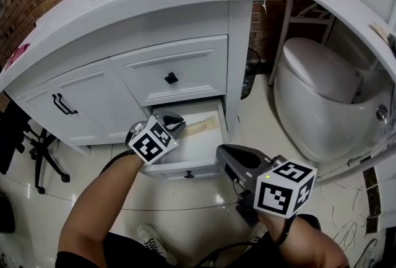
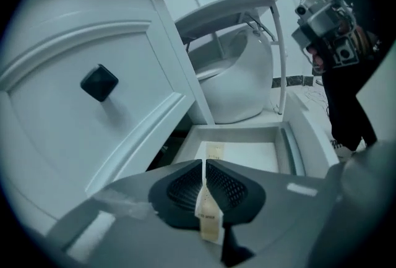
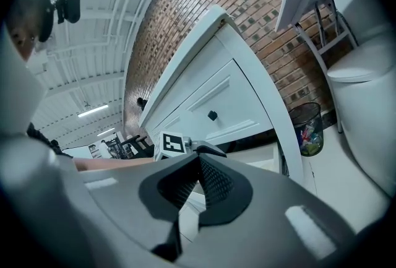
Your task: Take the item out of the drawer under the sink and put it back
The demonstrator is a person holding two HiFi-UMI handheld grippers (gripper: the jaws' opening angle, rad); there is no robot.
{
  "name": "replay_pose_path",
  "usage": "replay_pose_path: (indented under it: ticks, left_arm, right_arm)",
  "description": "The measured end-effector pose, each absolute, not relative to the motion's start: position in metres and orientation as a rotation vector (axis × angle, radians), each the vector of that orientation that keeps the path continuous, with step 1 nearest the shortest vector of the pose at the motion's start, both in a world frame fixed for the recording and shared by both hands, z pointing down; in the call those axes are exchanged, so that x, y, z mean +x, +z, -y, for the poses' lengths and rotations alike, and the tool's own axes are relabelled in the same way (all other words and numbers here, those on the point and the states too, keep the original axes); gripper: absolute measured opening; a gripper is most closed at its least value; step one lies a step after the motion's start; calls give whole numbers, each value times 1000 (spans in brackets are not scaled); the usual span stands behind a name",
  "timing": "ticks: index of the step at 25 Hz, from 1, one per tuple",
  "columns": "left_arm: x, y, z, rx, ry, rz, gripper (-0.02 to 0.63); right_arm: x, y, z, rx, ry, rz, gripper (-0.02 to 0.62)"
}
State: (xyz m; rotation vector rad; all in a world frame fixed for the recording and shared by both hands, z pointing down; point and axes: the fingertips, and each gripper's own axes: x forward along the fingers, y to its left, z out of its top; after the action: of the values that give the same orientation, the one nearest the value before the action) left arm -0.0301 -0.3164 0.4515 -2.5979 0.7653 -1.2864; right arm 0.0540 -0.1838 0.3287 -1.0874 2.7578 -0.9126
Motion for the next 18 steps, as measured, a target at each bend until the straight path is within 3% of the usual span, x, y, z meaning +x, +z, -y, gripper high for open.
replay_pose_path:
  ticks: [18]
  left_arm:
    - [-28,546,343,-2524,-1751,-419,163]
  right_arm:
    - [55,330,188,-1031,-984,-2724,5]
